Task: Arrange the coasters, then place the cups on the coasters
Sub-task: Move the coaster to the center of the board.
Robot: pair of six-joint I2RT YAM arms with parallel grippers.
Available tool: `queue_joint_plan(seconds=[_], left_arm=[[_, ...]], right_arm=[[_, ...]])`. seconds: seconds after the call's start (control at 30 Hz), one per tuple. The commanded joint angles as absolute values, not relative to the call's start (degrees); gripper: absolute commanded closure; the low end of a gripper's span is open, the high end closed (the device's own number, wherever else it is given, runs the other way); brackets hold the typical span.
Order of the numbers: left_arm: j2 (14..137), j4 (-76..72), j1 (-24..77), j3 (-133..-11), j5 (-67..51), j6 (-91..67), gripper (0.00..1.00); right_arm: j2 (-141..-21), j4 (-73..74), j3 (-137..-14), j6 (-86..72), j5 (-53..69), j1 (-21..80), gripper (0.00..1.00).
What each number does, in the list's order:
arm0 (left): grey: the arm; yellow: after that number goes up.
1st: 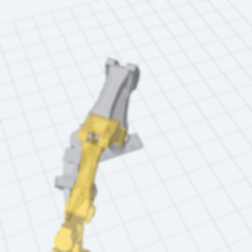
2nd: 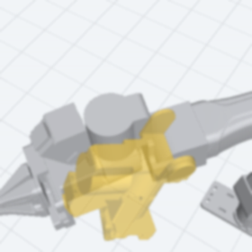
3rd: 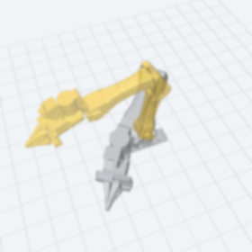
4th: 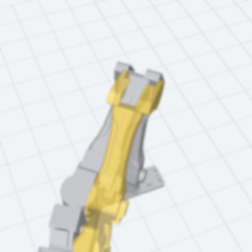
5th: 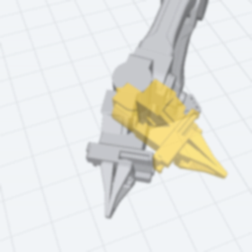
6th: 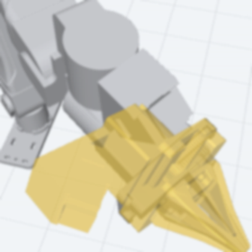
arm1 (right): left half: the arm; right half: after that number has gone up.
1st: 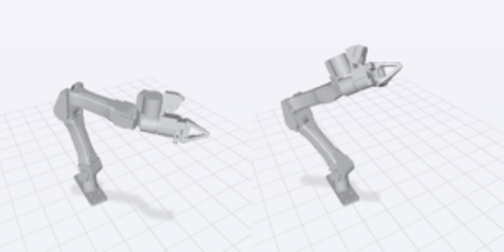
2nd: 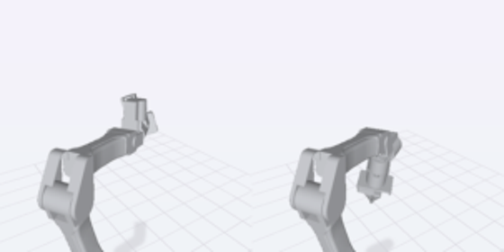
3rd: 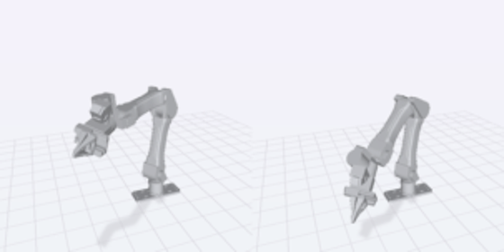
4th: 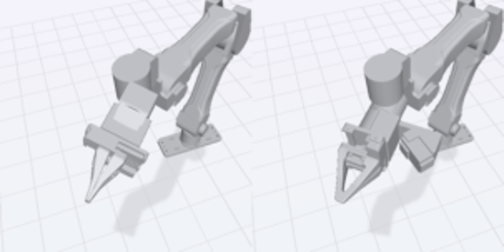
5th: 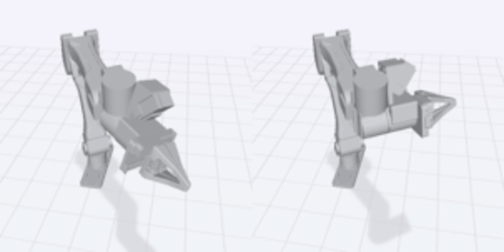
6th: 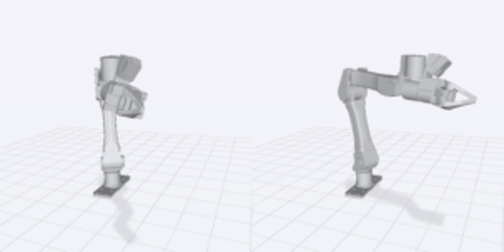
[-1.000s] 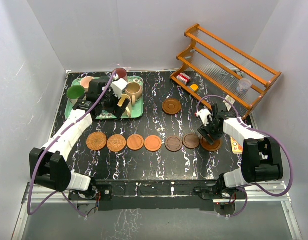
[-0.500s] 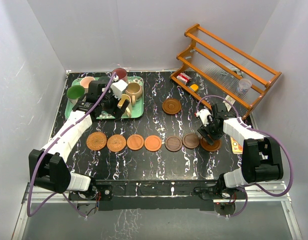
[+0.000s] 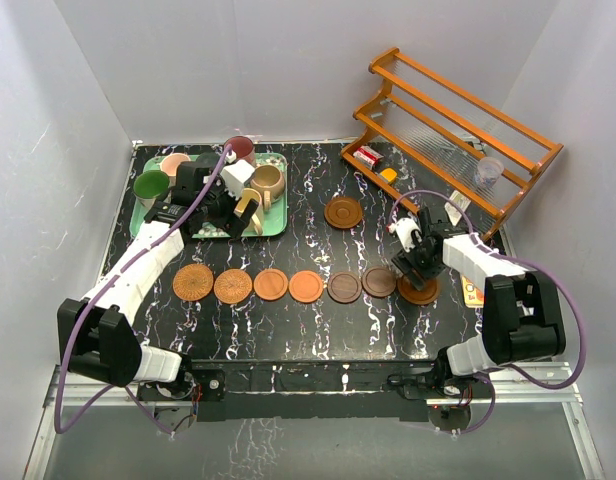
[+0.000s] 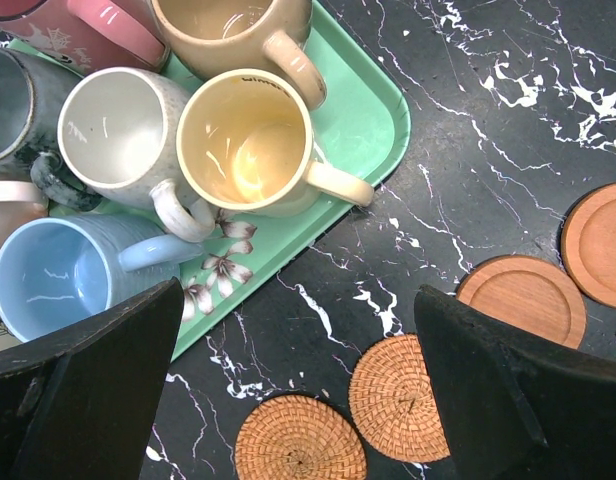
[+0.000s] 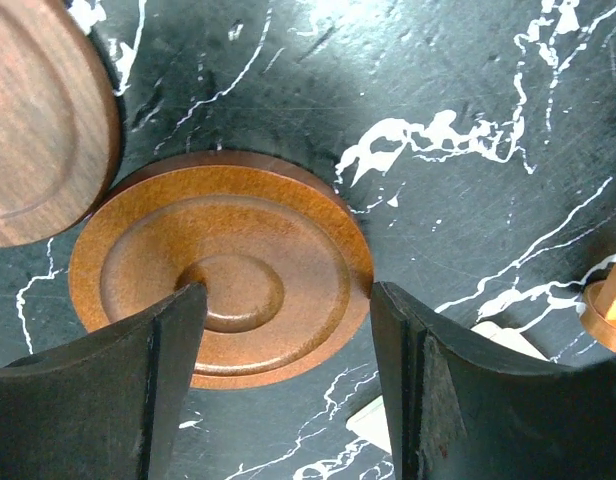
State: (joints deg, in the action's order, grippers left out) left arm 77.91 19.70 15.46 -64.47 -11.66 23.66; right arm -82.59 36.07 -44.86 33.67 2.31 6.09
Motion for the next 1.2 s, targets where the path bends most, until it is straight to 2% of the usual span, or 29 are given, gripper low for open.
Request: queue_joint_plan(seconds=[0.0, 0.13, 0.37, 0.77, 1.17], left_arm=[[75.2, 19.3, 14.9, -63.9, -13.1, 24.2, 0.01], [74.9, 19.3, 14.9, -63.8, -13.1, 24.2, 0.01], [74.5, 19.5, 14.7, -63.7, -13.1, 24.2, 0.01], [74.4, 19.4, 14.2, -63.7, -12.7, 24.2, 0.01], [74.2, 19.1, 14.0, -62.8, -12.7, 24.6, 0.01]], right_arm=[[-86.8, 32.4, -46.4, 30.3, -3.8, 6.5, 0.35], [-91.0, 30.7, -50.4, 28.6, -5.9, 6.4, 0.36], [-98.8, 31.1, -58.5, 27.9, -2.3, 7.2, 0.38], [-106.7, 29.0, -67.0, 26.6, -3.2, 15.9, 0.39], [-106.1, 31.5, -65.7, 24.4, 1.3, 22.7, 0.39]])
